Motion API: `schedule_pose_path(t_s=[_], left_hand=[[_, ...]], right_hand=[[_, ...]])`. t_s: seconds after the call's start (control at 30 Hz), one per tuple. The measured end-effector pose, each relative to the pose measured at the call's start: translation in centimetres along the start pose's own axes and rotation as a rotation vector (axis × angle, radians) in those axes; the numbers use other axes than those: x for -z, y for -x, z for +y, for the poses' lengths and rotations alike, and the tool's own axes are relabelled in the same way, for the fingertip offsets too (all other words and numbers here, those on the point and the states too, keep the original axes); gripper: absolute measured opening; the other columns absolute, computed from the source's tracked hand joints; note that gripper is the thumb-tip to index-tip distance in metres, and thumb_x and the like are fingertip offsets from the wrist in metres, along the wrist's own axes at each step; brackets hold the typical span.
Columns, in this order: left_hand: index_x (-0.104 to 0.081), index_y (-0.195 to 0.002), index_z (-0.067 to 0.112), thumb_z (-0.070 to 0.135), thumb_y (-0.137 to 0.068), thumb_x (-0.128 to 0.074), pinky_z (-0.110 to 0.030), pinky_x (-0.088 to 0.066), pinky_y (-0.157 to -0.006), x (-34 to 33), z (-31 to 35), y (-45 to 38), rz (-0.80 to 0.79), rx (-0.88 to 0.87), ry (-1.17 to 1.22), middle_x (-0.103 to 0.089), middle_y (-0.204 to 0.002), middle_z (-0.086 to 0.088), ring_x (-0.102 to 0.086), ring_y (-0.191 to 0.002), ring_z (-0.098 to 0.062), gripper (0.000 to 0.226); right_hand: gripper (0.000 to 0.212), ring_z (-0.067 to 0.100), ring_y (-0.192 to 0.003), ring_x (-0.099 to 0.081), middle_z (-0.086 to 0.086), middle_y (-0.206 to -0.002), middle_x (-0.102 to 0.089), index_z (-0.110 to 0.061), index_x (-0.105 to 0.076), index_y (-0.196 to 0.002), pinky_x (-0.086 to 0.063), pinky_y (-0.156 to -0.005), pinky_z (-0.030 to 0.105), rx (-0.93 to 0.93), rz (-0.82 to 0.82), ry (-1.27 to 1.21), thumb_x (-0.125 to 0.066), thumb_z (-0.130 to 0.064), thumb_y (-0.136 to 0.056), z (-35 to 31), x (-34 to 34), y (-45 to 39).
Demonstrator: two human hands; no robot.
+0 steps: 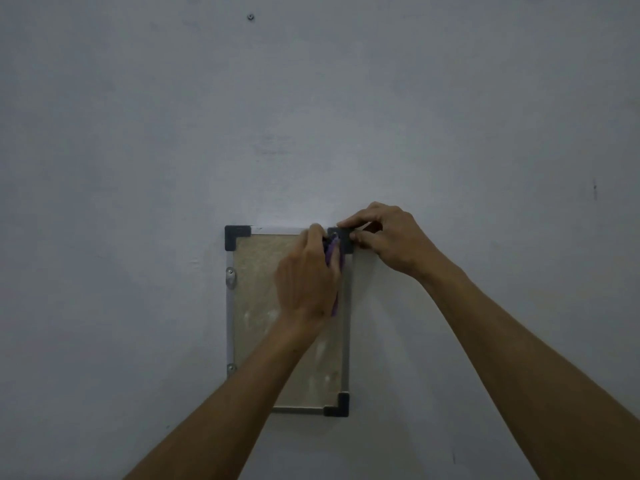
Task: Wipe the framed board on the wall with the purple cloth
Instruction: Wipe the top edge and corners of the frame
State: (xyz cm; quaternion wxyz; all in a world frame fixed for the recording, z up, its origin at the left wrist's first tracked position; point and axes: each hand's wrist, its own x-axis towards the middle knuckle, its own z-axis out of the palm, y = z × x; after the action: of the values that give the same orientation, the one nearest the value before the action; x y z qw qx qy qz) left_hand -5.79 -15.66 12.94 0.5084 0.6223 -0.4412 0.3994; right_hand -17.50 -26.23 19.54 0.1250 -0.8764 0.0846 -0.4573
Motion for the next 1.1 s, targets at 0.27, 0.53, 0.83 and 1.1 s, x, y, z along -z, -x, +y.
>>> schedule_pose_path(t_s=[0.27, 0.53, 0.83, 1.1], left_hand=[[-0.059, -0.091, 0.012, 0.03, -0.097, -0.062, -0.031, -0.051, -0.048, 0.2, -0.9, 2.9, -0.123, -0.198, -0.04, -0.06, -0.075, -0.001, -0.051, -0.054, -0.012, 0.019], [-0.059, -0.094, 0.011, 0.027, -0.098, -0.061, -0.033, -0.05, -0.049, -0.4, 0.1, 1.3, -0.033, -0.11, -0.016, -0.061, -0.077, -0.004, -0.053, -0.056, -0.016, 0.017], [-0.057, -0.092, 0.013, 0.032, -0.099, -0.058, -0.031, -0.05, -0.05, 1.2, -1.2, -0.3, -0.01, -0.105, -0.055, -0.06, -0.078, -0.002, -0.053, -0.058, -0.015, 0.021], [-0.058, -0.095, 0.015, 0.034, -0.101, -0.053, -0.033, -0.052, -0.05, 2.7, -2.1, 0.4, -0.214, -0.384, -0.224, -0.061, -0.08, 0.0, -0.052, -0.054, -0.013, 0.02]], right_hand=[[0.025, 0.005, -0.095, -0.064, -0.009, -0.105, -0.067, -0.025, -0.077, -0.111, -0.051, -0.084, 0.015, -0.01, -0.023, -0.044, -0.069, -0.01, -0.092, 0.1, 0.3, 0.0], [0.027, 0.009, -0.096, -0.065, -0.006, -0.107, -0.066, -0.023, -0.076, -0.113, -0.056, -0.091, 0.028, -0.017, -0.018, -0.044, -0.066, -0.008, -0.094, 0.1, 0.2, 0.2], [0.026, 0.007, -0.093, -0.063, -0.008, -0.105, -0.065, -0.021, -0.076, -0.114, -0.056, -0.091, 0.03, -0.025, -0.002, -0.052, -0.066, -0.009, -0.093, -0.3, 0.0, 0.5], [0.022, -0.003, -0.082, -0.057, -0.008, -0.102, -0.065, -0.024, -0.076, -0.109, -0.044, -0.077, 0.011, -0.013, 0.022, 0.045, -0.071, -0.014, -0.09, -0.4, -0.1, 0.2]])
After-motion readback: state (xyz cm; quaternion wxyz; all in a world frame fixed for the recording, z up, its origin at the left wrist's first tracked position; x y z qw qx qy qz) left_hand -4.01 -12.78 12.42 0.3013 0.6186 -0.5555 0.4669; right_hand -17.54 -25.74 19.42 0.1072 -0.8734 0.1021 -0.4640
